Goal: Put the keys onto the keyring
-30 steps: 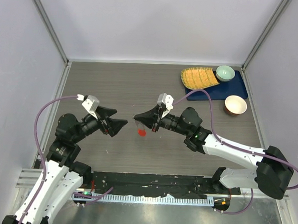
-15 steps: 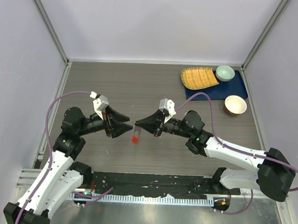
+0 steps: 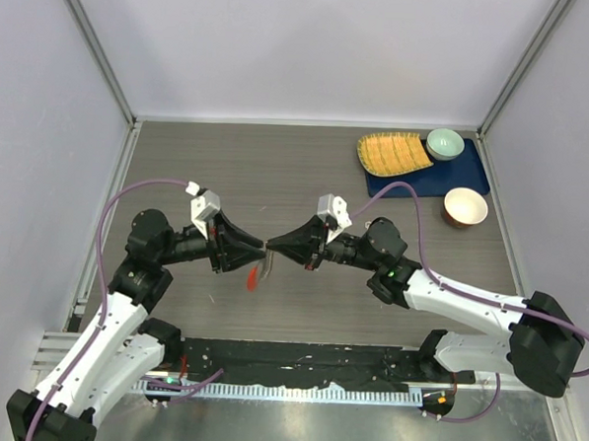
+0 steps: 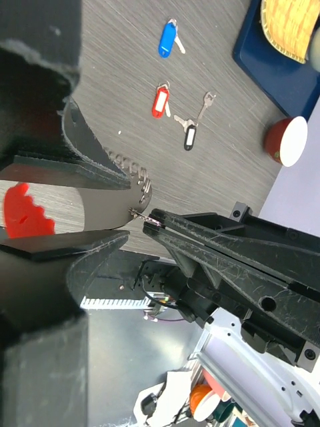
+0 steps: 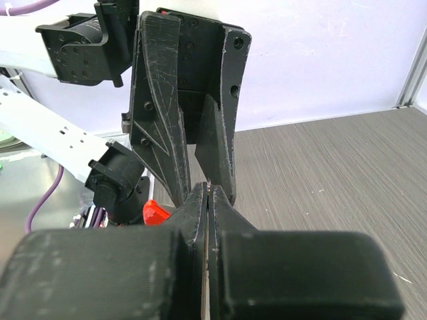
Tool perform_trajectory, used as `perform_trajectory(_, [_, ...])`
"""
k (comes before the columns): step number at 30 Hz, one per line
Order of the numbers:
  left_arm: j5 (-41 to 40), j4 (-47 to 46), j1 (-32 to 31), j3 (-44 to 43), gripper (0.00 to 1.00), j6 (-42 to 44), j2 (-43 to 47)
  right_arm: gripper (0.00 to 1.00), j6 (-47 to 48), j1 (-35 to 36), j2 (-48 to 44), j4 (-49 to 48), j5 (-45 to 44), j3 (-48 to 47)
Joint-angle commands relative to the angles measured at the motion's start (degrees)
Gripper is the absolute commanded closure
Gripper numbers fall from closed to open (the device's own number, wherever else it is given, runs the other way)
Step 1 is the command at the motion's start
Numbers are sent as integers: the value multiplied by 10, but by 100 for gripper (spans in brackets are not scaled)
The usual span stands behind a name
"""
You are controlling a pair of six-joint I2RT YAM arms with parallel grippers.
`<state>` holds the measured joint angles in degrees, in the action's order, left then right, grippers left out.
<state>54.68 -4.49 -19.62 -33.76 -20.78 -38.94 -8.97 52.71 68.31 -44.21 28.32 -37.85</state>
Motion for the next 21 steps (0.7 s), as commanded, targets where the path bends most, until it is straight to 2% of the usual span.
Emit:
perform_trajectory(1, [15,-33,-4,2,67,-1,8,99,-12,2,5,-62,17,-5])
perform_trajectory(11, [20,-59,-7,4,74,-21,18,99,-20,2,29,-73,31,-9])
perform_trajectory(16, [25,-58,-7,7,83,-21,18,99,-25,2,31,-76,25,-9])
perform_trajectory(21, [27,-50,-7,11,81,-16,20,99,-25,1,27,-79,19,-7])
